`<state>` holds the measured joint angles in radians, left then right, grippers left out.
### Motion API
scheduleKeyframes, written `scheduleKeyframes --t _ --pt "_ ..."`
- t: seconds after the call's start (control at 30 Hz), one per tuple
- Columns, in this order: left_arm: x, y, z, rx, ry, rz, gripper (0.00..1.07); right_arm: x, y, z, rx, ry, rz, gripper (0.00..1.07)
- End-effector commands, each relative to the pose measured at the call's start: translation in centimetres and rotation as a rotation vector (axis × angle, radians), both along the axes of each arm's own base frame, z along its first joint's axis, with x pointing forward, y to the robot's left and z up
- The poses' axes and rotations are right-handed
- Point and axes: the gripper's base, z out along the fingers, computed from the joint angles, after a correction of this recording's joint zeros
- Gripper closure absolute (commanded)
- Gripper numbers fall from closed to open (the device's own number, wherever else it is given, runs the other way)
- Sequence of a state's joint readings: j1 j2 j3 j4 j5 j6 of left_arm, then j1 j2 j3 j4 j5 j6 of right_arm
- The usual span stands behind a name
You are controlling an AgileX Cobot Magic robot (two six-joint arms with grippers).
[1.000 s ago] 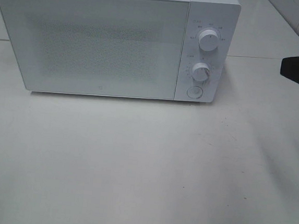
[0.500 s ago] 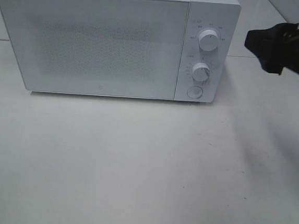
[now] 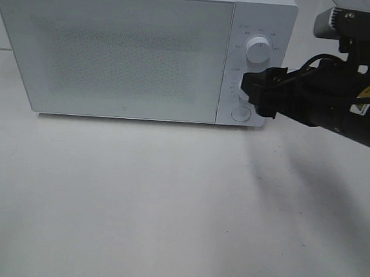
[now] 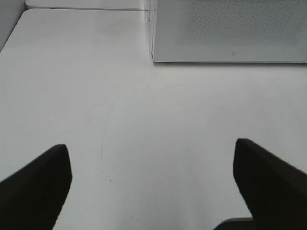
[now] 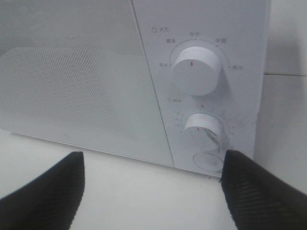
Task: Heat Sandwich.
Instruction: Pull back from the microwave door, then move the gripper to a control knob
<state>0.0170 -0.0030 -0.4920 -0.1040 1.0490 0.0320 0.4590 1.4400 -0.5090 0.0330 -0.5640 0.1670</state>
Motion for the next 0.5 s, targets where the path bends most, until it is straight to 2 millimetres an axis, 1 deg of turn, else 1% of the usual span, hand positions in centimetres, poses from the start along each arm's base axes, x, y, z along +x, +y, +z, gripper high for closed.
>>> scheduleKeyframes --t 0.03,0.13,0.2,0.3,0.4,0.43,0.5 --pt "-0.3 -0.1 0.1 -0.011 -0.037 -0.006 0.23 0.3 1.0 -0.8 -0.018 -0.042 -0.006 0.31" --pt "-0.3 0.0 0.1 -0.01 -0.037 -0.006 0.23 0.3 2.4 -1.8 -0.107 -0.119 0.001 0.31" --pt "-0.3 0.0 0.1 -0.01 -0.037 -0.006 0.23 0.3 2.6 -2.0 -0.109 -0.134 -0.013 0.31" --pt "-0.3 0.0 0.1 -0.01 -0.037 -0.006 0.23 0.5 2.9 -3.0 -0.123 -0.16 -0.115 0.31" --pt "-0.3 0.0 0.1 -0.01 -0.037 -0.006 0.23 0.7 3.3 -3.3 -0.152 -0.168 -0.12 0.31" --pt "-0.3 0.0 0.1 -0.01 -0.037 -0.006 0.23 1.2 3.8 -3.4 -0.171 -0.177 -0.11 0.31" --pt "-0.3 0.0 0.1 -0.01 -0.037 -0.006 0.23 1.5 4.0 -3.6 -0.171 -0.175 -0.112 0.31"
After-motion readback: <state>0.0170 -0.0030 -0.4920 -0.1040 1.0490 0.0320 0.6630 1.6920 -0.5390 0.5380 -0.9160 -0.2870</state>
